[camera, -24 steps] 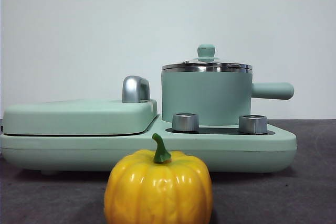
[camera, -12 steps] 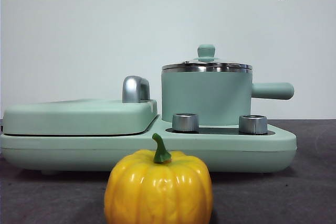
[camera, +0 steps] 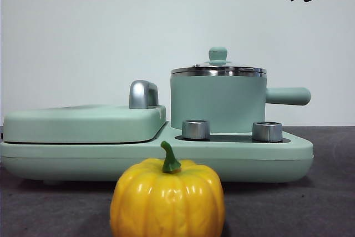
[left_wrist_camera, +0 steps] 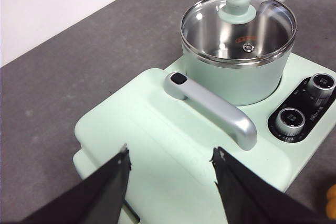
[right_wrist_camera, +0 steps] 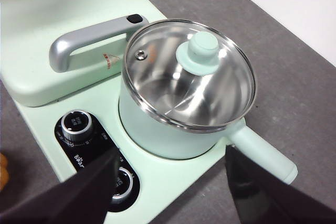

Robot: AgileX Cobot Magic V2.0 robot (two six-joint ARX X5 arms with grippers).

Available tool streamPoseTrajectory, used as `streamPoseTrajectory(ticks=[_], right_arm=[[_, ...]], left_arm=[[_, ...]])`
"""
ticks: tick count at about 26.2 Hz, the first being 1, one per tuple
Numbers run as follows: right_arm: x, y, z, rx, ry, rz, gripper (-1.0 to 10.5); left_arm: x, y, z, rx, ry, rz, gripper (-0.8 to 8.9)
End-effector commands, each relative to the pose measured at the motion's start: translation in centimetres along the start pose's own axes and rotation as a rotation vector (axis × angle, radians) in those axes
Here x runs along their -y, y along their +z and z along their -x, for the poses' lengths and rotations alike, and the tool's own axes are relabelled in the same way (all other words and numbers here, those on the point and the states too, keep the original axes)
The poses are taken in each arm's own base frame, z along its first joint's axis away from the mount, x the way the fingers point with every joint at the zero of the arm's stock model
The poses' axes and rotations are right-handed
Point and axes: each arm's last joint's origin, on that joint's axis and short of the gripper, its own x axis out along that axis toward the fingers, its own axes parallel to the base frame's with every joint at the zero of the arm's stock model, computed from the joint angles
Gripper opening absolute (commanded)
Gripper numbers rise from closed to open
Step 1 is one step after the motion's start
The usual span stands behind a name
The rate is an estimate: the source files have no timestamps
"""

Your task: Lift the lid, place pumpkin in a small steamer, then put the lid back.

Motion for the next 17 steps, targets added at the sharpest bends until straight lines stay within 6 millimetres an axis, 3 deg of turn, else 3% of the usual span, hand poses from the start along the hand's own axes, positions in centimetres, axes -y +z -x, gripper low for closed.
streamPoseTrajectory(ticks=[1, 7, 17], right_arm=[[0.0, 0.6, 0.2, 0.023, -0.003, -0.017, 3.2], [0.1, 0.7, 0.2, 0.035, -0.007, -0.023, 3.2], [0.1, 0.7, 0.2, 0.038, -0.002, -0.095, 3.2]], left_arm=[[-0.1, 0.9, 0.0, 0.039, -0.005, 0.025, 2.57], [-0.4, 2.1, -1.1, 0.134, -0.007, 0.213, 2.54], [-0.1, 3.3, -5.8, 0.206, -0.072, 0.174, 2.53]])
